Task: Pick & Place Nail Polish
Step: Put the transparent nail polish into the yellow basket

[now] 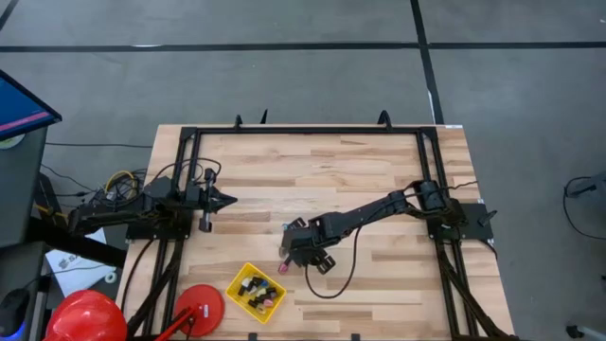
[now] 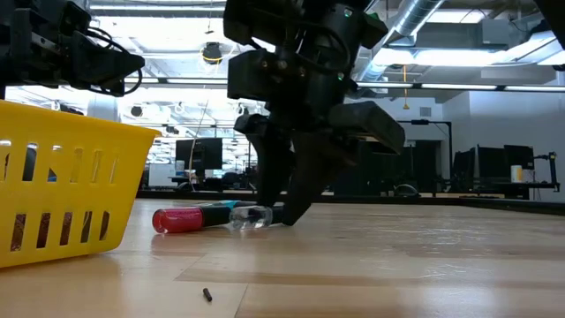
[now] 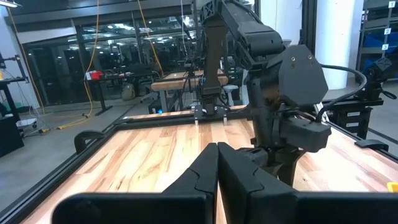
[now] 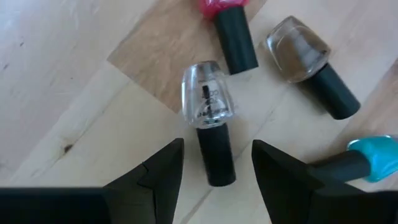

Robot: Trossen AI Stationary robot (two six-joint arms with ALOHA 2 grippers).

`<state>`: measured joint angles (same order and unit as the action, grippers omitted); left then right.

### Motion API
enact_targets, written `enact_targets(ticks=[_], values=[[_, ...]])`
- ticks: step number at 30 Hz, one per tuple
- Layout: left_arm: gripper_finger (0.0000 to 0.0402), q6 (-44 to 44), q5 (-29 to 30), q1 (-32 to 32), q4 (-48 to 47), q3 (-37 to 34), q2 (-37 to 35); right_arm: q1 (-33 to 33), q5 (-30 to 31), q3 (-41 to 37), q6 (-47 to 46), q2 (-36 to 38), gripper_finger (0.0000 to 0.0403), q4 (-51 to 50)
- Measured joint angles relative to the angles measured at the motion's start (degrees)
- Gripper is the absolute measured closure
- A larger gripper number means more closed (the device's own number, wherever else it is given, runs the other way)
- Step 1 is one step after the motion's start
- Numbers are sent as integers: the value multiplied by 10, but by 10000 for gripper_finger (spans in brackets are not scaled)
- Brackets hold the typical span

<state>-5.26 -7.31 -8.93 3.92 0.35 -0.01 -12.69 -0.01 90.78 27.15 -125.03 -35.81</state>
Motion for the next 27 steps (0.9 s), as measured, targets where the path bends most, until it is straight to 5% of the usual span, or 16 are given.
enact_targets(ticks=[15, 27], values=[[401, 0, 0, 0, 0, 0, 0, 10, -1, 0, -53, 0, 345, 0], [401, 0, 0, 0, 0, 0, 0, 4, -2, 2, -78, 5, 377, -6]])
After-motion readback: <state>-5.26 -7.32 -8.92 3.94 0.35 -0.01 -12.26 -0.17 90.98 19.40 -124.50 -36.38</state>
